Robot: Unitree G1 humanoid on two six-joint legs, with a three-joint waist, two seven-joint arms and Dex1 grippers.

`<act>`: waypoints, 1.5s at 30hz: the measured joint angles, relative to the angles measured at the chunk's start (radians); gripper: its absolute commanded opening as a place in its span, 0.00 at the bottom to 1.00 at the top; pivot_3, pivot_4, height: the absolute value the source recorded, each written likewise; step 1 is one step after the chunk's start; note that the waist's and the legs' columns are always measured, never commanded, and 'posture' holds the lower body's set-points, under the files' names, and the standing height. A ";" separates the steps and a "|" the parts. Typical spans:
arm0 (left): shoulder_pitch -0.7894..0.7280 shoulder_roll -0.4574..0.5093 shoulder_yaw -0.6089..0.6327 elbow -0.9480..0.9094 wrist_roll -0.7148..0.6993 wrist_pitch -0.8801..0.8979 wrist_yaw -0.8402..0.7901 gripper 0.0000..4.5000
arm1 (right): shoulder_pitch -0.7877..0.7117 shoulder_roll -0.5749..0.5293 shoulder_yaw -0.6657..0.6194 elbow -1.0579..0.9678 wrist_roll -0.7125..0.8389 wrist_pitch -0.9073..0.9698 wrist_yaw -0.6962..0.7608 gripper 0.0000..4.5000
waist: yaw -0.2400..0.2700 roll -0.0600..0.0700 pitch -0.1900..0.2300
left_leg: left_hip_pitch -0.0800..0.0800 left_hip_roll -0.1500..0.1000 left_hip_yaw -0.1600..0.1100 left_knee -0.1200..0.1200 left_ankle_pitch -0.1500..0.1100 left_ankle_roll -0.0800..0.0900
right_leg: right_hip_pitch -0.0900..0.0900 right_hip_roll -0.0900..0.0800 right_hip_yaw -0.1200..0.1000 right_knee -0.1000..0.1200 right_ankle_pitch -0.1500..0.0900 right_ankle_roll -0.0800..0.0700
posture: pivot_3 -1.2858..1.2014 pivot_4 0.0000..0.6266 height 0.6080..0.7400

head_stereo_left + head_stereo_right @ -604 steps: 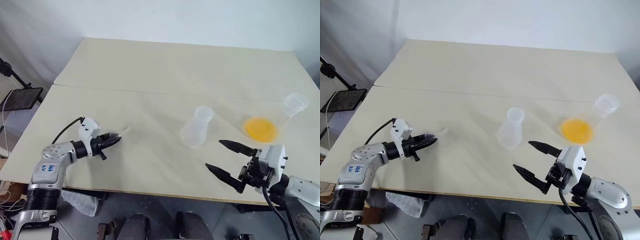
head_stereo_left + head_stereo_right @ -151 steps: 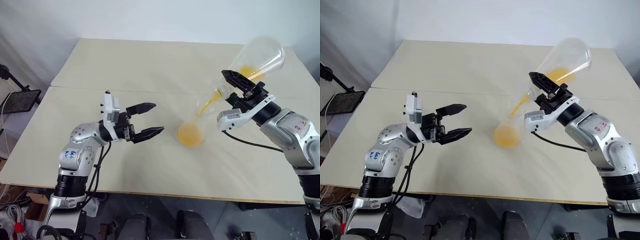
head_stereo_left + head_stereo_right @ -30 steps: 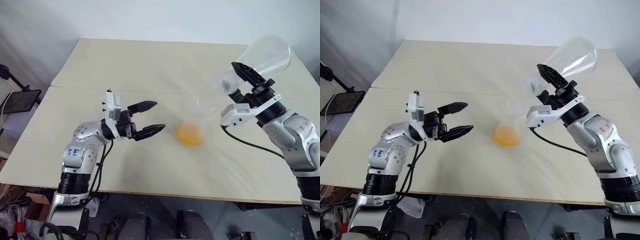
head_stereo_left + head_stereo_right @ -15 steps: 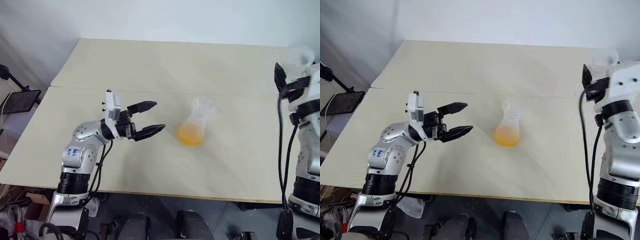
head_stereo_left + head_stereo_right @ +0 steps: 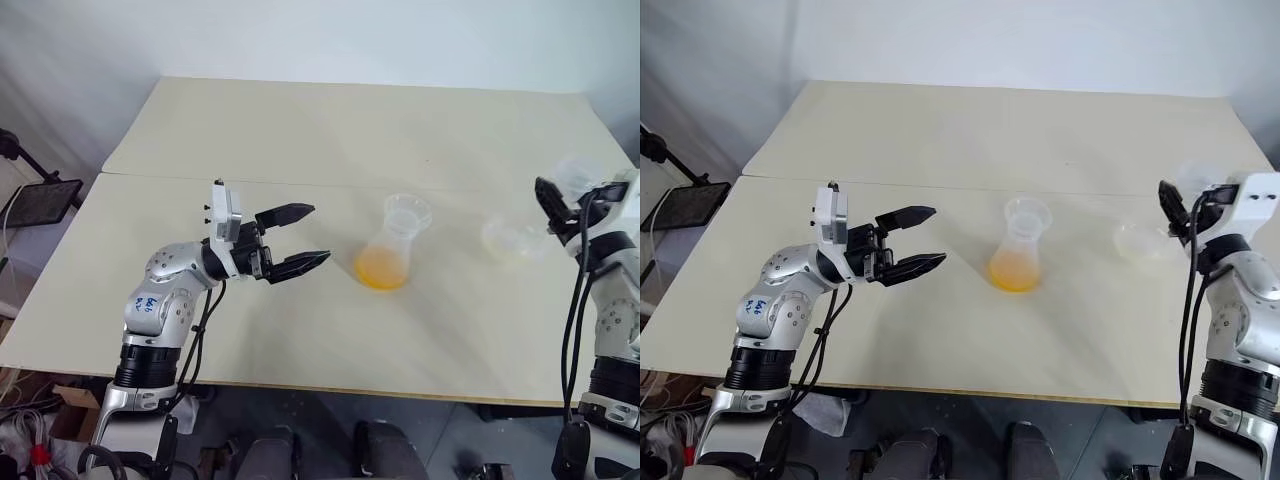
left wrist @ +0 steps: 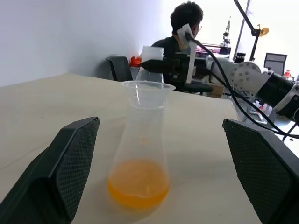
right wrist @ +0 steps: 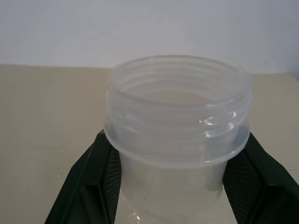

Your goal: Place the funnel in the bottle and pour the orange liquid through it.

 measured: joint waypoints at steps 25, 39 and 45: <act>0.025 0.031 0.003 -0.005 -0.001 0.004 0.010 1.00 | 0.089 -0.177 -0.076 0.016 0.099 0.005 0.182 1.00 | 0.001 0.000 0.000 | 0.000 0.000 0.000 0.000 0.000 0.000 | 0.001 0.000 0.000 -0.001 0.000 0.000 | 0.52 0.24 1.00; 0.169 0.186 0.020 -0.014 0.051 -0.016 -0.020 1.00 | 0.504 -0.272 -0.191 -0.084 0.217 -0.095 0.632 1.00 | 0.002 0.000 0.000 | 0.002 0.001 0.000 -0.003 0.000 0.000 | 0.004 0.000 0.000 -0.007 0.000 0.000 | 0.52 0.24 1.00; 0.236 0.218 0.032 -0.026 0.081 -0.093 -0.040 1.00 | 0.658 -0.272 -0.131 -0.322 0.231 -0.104 0.776 1.00 | 0.003 0.000 0.000 | 0.006 0.002 -0.003 -0.005 0.000 0.000 | 0.009 0.000 -0.001 -0.013 0.000 0.000 | 0.52 0.24 1.00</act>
